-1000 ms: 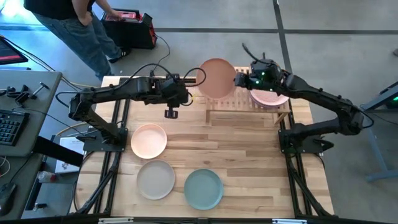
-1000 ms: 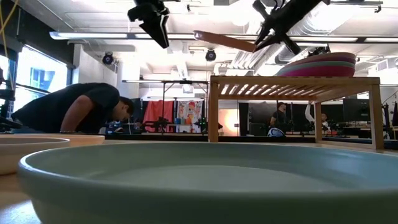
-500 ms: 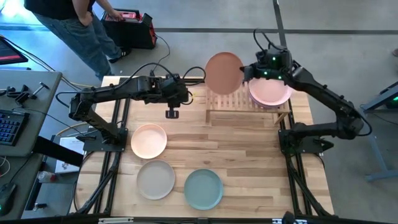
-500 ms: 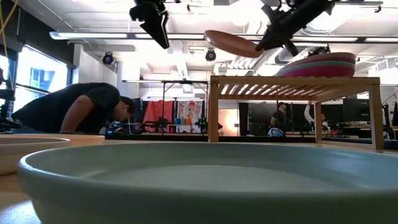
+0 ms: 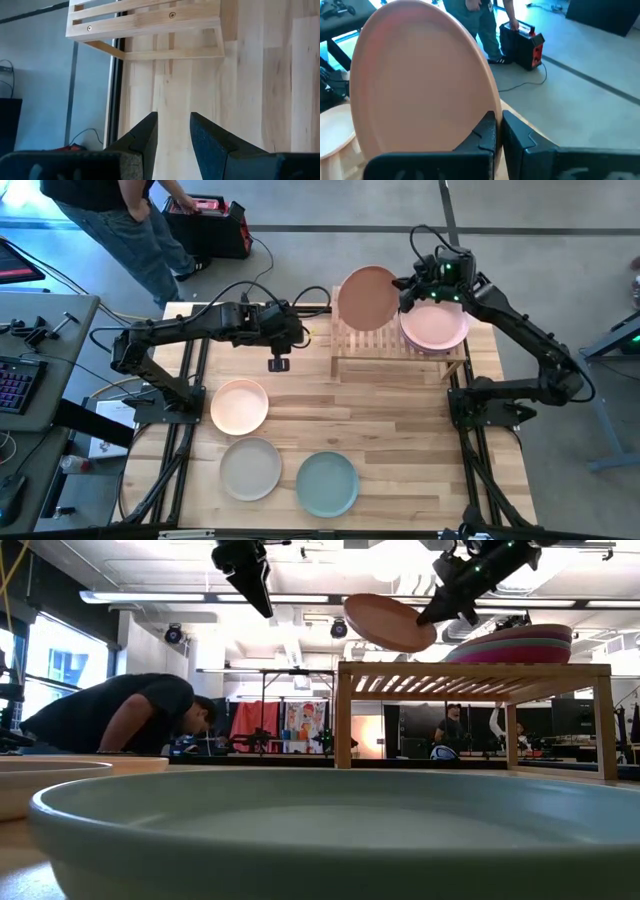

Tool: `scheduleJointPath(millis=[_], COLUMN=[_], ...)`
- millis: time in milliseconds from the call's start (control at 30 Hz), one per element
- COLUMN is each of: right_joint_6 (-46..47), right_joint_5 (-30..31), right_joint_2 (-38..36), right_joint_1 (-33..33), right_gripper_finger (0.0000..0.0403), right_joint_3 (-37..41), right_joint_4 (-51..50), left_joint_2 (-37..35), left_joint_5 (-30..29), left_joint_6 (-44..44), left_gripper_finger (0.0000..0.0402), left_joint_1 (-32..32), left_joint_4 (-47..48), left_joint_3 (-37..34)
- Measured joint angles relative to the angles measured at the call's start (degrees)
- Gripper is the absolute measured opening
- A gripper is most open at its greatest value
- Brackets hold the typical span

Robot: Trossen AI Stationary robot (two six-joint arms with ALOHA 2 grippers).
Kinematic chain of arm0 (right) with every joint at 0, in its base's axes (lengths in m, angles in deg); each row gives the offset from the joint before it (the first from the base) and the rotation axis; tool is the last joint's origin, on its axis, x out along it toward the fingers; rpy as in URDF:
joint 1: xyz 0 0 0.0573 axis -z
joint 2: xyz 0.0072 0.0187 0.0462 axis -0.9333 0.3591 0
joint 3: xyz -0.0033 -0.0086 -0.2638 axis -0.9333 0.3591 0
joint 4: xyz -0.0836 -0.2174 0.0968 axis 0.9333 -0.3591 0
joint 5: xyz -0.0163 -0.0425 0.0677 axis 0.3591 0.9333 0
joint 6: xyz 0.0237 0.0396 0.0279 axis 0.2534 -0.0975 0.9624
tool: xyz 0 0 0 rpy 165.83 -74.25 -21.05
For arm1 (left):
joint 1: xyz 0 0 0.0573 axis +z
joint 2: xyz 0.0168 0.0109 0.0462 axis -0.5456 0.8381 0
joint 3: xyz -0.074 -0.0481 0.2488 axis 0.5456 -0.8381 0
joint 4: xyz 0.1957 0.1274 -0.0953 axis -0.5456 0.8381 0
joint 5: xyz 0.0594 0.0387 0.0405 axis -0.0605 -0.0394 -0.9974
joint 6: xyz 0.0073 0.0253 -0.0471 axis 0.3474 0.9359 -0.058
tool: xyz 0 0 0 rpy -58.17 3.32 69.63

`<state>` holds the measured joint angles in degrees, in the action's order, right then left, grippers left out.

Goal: Place and stack plates onto a shelf
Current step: Put the brown plate on the shelf

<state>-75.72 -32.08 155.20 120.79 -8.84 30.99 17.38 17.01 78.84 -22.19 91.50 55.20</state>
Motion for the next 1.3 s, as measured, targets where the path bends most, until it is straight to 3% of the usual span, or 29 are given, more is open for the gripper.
scheduleJointPath(millis=[467,733,1300], right_joint_6=[1.13,2.54,3.54], right_joint_5=[-0.2,3.44,3.72], right_joint_2=[5.4,5.56,5.56], right_joint_1=[-3.3,-3.3,-3.5], right_gripper_finger=[0.0,0.0,0.0], right_joint_3=[0.0,0.0,0.02], right_joint_4=[-4.28,-10.08,-10.19], left_joint_2=[0.04,0.04,0.04], left_joint_5=[-0.09,-0.2,-0.22], left_joint_6=[-3.13,-3.11,-3.15], left_gripper_finger=[0.0104,0.0104,0.0104], left_joint_1=[0.0,0.0,0.0], left_joint_4=[-0.07,-0.34,-3.02], left_joint_3=[-0.02,-0.04,-0.04])
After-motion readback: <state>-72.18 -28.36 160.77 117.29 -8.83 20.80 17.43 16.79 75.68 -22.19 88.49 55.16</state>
